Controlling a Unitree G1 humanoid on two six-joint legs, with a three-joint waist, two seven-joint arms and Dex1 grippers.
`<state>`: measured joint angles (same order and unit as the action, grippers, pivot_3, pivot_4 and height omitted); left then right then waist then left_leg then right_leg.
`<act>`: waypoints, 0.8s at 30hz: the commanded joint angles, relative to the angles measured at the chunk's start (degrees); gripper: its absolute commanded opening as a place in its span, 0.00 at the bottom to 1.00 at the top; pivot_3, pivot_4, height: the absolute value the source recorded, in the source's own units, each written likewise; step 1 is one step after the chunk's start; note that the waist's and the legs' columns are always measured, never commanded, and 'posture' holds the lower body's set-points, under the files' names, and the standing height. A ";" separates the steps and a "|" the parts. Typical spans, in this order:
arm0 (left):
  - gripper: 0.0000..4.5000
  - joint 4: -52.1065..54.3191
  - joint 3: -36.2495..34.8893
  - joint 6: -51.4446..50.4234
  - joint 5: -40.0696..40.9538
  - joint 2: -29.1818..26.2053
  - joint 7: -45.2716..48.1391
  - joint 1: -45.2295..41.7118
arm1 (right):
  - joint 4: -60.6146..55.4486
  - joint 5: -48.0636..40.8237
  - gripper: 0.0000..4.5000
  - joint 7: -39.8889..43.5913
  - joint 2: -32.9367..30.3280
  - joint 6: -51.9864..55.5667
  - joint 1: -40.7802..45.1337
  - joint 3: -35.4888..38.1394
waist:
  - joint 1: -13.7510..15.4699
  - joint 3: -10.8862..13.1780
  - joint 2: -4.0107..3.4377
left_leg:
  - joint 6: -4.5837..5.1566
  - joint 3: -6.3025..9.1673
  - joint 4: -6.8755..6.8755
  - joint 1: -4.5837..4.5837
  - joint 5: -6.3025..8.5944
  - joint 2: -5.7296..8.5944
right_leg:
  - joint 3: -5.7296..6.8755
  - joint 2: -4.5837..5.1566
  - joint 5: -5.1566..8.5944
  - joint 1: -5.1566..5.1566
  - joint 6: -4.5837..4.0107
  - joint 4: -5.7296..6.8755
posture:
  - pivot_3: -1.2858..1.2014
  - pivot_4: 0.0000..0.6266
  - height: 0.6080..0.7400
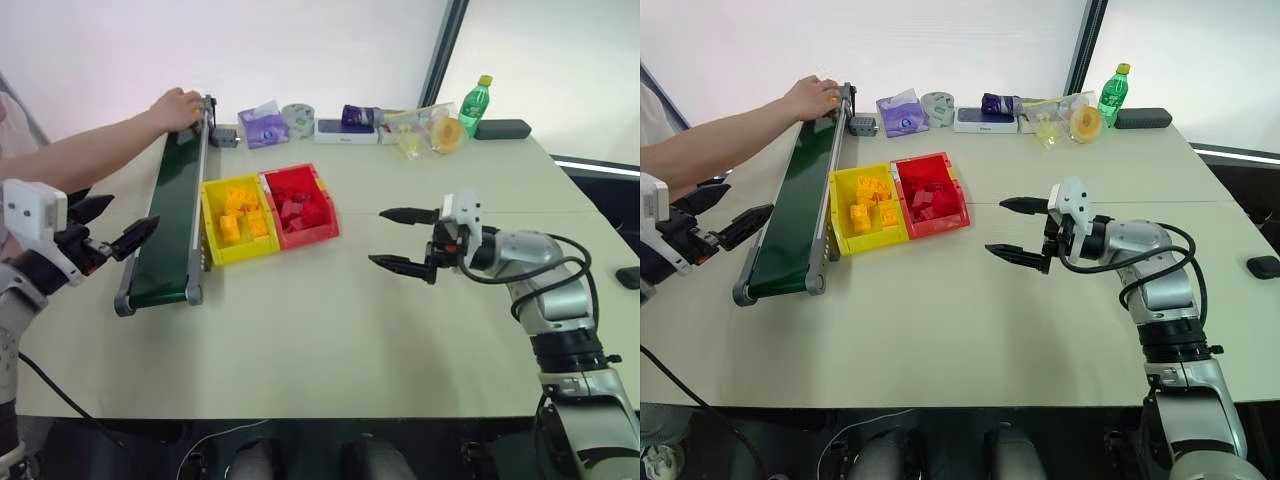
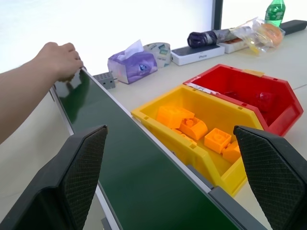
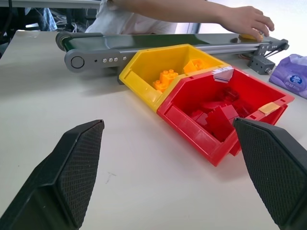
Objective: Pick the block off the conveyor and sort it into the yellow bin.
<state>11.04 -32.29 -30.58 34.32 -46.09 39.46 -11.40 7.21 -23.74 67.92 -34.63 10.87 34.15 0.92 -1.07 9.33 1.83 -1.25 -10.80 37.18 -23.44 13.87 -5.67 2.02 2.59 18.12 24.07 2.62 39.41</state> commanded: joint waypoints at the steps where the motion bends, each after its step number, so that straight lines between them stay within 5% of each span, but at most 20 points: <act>1: 0.99 1.05 -0.78 -0.07 0.91 -0.95 0.26 -0.39 | -1.67 -0.40 1.00 0.08 -0.48 -0.83 0.36 0.94 | 0.01 0.00 0.00 | 0.00 0.00 0.00 0.00 0.00 0.00 | 0.00 0.00 0.00 0.00 0.00 0.00 | 0.52 0.24 1.00; 24: 0.99 1.77 -1.79 -0.45 0.83 -0.94 -0.96 0.64 | -1.38 -0.13 1.00 0.29 -0.24 -0.97 0.53 0.77 | 0.00 0.00 0.00 | 0.00 0.00 0.00 0.00 0.00 0.00 | 0.00 0.00 0.00 0.00 0.00 0.00 | 0.52 0.24 1.00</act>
<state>11.44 -32.35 -31.27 34.50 -46.19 38.56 -10.79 7.20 -23.32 68.05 -34.62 10.80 34.16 0.84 -1.07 9.33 1.83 -1.25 -10.80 37.18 -23.44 13.87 -5.67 2.02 2.59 18.12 24.07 2.62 39.41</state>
